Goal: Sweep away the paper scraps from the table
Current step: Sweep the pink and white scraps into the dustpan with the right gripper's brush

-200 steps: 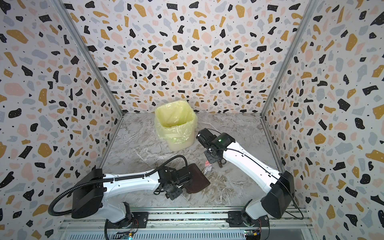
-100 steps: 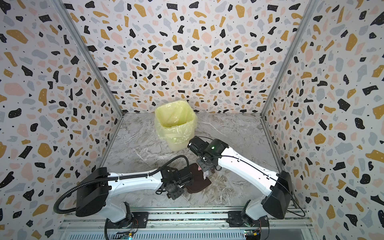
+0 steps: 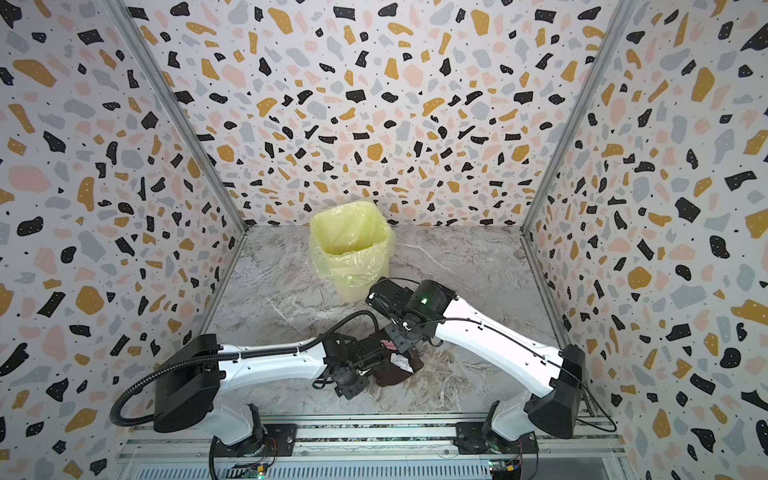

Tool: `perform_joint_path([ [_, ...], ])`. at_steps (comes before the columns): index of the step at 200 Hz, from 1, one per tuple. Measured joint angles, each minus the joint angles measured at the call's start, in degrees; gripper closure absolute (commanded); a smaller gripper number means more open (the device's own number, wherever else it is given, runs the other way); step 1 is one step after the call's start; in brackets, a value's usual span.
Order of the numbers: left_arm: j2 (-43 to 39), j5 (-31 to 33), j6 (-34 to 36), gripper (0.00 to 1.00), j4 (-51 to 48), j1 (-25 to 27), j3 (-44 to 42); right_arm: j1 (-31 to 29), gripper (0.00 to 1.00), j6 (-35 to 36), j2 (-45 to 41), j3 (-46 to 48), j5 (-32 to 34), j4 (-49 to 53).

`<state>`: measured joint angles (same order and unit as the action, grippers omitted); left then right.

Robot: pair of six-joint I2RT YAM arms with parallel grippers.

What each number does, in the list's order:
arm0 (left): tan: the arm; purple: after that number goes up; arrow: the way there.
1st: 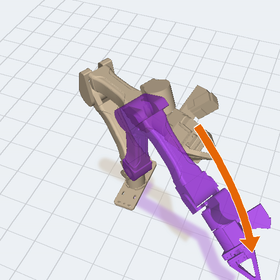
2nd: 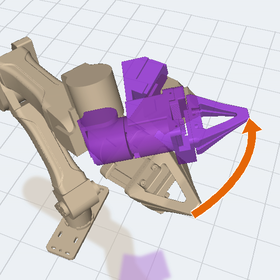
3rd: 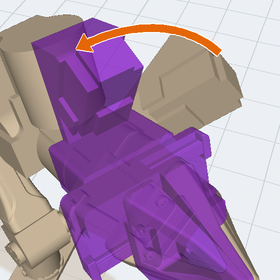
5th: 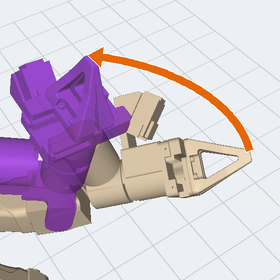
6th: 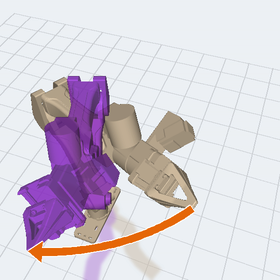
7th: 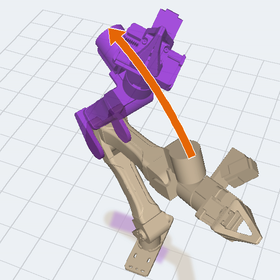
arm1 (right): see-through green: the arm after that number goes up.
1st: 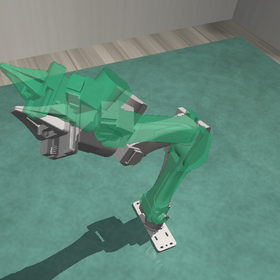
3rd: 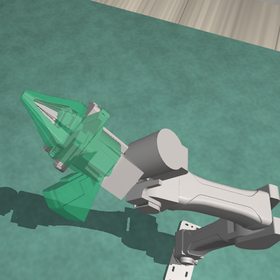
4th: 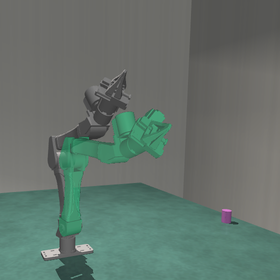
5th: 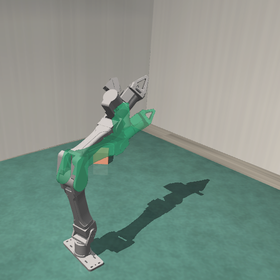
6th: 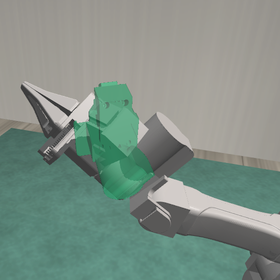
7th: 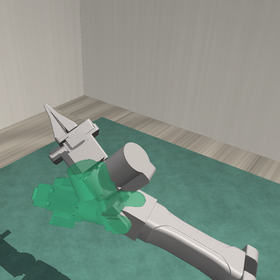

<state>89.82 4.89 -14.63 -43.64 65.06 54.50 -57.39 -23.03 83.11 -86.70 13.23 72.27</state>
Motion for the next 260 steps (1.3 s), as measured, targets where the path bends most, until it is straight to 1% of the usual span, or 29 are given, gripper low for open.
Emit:
perform_joint_path([
  [31, 0.0, 0.0, 0.0, 1.0, 0.3, 0.0, 0.0, 1.7, 1.0, -0.7, -1.2, 1.0, 0.5, 1.0],
  [104, 0.0, 0.0, 0.0, 1.0, 0.3, 0.0, 0.0, -3.7, 1.0, -2.1, -1.3, 1.7, -4.7, -0.1],
  [150, 0.0, 0.0, 0.0, 1.0, 0.3, 0.0, 0.0, -3.9, 1.0, -3.2, -1.3, 1.3, -6.0, -1.2],
  [171, -0.1, 0.1, 0.0, 1.0, 0.3, 0.0, 0.0, -2.8, 1.0, -3.8, -1.9, 1.0, -5.5, -0.9],
  [184, -0.3, 0.1, -0.2, 1.0, 0.3, 0.0, 0.0, -1.0, 1.0, -4.0, -3.1, 1.0, -5.5, -0.6],
  [205, -1.8, 0.3, -0.4, 1.0, 0.6, 0.0, 0.0, 3.4, 1.0, -4.1, -6.2, 1.0, -5.7, -0.5],
  [233, -5.1, 0.5, -0.7, 1.0, 1.5, 0.0, 0.0, 10.6, 1.0, -3.8, -12.3, 1.1, -6.8, -0.9],
  [260, -9.0, 1.2, -1.1, 1.0, 1.7, 0.0, 0.0, 18.9, 1.0, -2.7, -18.2, 2.2, -9.4, -2.5],
])
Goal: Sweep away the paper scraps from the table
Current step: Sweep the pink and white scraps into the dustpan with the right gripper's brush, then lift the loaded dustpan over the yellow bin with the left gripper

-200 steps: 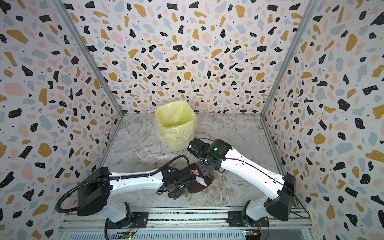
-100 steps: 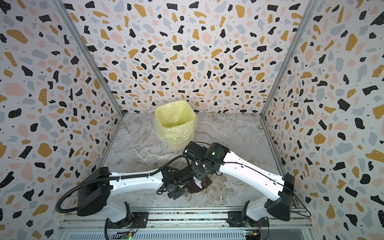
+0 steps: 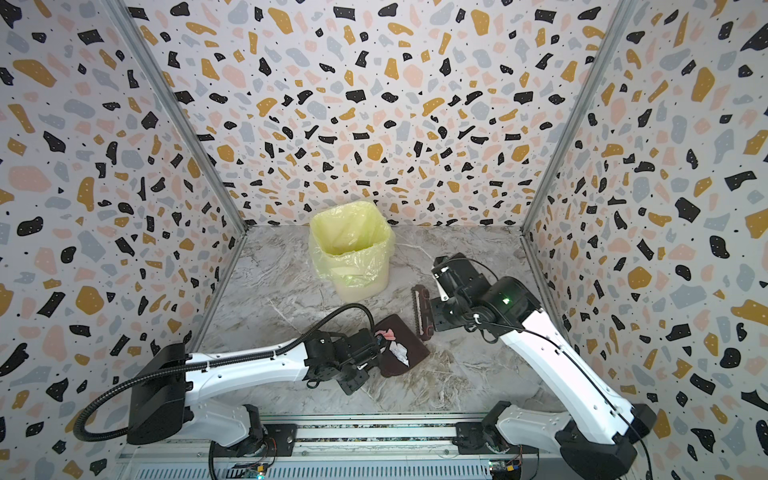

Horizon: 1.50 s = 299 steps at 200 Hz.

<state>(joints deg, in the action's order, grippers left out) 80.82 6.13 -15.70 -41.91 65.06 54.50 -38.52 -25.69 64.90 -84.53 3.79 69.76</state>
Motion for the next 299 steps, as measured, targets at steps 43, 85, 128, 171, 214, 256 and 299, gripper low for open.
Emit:
perform_joint_path([
  [43, -6.3, 2.0, -1.1, 1.0, -4.3, 0.0, 2.7, 13.0, 1.0, 3.1, -5.9, 5.4, -6.1, -3.0],
  [85, -12.2, 3.2, -3.4, 1.0, -10.2, 0.0, 11.0, 20.5, 1.0, 5.6, -6.9, 11.0, -13.0, -6.7],
  [128, -14.3, 5.8, -5.8, 1.0, -17.3, 0.0, 18.7, 24.6, 1.0, 7.0, -7.0, 14.5, -18.4, -10.1],
  [171, -14.2, 8.0, -5.9, 1.0, -22.0, -2.8, 24.1, 26.3, 1.0, 7.6, -7.7, 16.4, -21.9, -12.4],
  [214, -13.8, 8.0, -4.2, 1.0, -25.6, -11.8, 28.9, 28.4, 1.0, 8.2, -8.6, 18.3, -24.4, -14.1],
  [256, -13.6, 7.0, 0.5, 1.0, -27.1, -25.2, 32.3, 30.5, 1.0, 9.2, -8.6, 18.7, -26.5, -14.2],
  [299, -13.0, 5.9, 5.2, 1.0, -27.1, -36.6, 33.1, 31.5, 1.0, 9.5, -8.7, 19.0, -28.6, -14.0],
])
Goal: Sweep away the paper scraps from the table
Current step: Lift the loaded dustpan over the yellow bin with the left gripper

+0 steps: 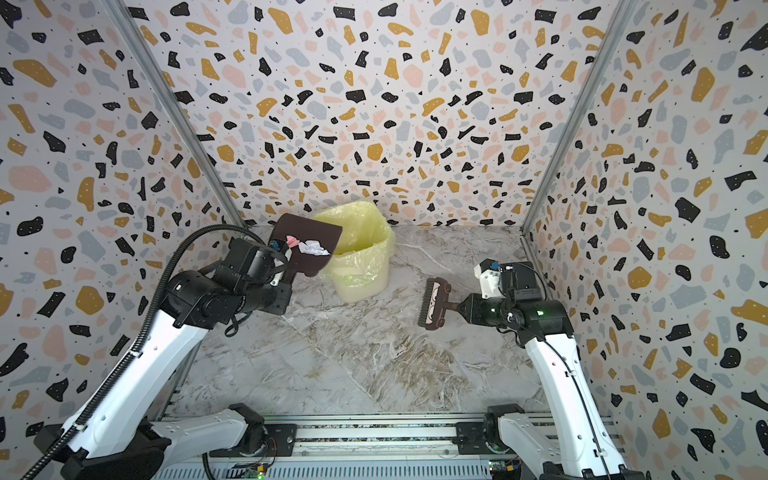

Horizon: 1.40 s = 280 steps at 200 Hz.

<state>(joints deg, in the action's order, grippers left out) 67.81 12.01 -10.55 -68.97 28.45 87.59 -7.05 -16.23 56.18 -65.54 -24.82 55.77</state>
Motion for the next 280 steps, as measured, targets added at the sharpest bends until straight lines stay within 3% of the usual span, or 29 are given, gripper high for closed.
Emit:
perform_joint_path([
  [35, 3.6, -0.1, 2.7, 1.0, 0.2, -2.4, 3.3, 0.6, 1.0, 0.3, -0.2, 1.1, -1.5, 0.4],
  [133, 19.2, 8.4, 8.5, 1.0, -0.5, -3.6, 18.4, 1.9, 1.0, 2.1, -3.9, 4.1, -4.2, 6.1],
  [205, 23.8, 13.8, 12.6, 1.0, -2.2, -3.4, 21.2, 1.9, 1.0, 3.3, -3.7, 4.1, -4.6, 8.3],
  [280, 28.5, 21.4, 16.8, 1.0, -2.4, 0.7, 21.9, 1.9, 1.0, 3.3, -3.7, 4.1, -5.0, 9.6],
])
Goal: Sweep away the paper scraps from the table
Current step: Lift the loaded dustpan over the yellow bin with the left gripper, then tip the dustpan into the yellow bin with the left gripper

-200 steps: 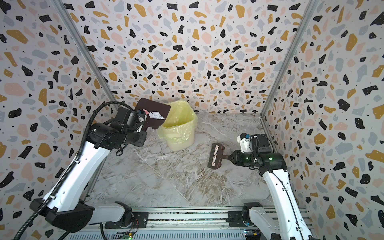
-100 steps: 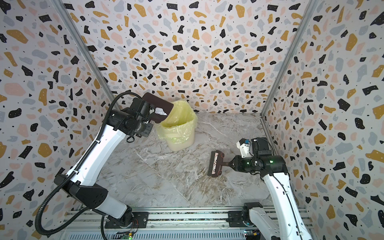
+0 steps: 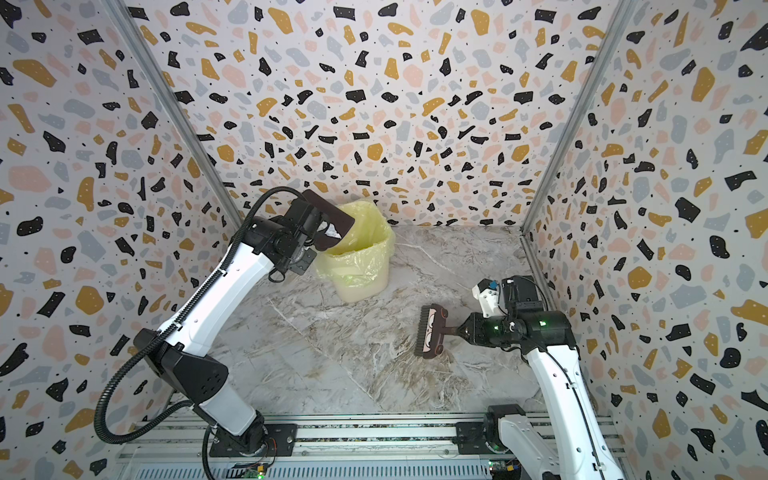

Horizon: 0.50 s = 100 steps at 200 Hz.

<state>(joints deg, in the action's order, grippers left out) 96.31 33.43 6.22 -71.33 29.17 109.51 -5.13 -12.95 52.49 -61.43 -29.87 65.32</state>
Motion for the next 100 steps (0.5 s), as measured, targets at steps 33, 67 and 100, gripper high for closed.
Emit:
perform_joint_path([
  [33, 1.2, 4.8, 3.5, 1.0, 0.5, 2.1, 0.3, 0.0, 1.0, -0.1, 0.0, 0.0, -0.5, 0.7],
  [67, 2.4, 13.2, 9.7, 1.0, 1.6, 4.5, 0.9, 0.0, 1.0, -0.3, 0.8, -0.3, -0.8, 1.0],
  [100, 2.6, 26.1, 20.3, 1.0, 7.9, 8.0, -2.7, 0.0, 1.0, -0.5, 2.3, -1.6, -1.0, 1.6],
])
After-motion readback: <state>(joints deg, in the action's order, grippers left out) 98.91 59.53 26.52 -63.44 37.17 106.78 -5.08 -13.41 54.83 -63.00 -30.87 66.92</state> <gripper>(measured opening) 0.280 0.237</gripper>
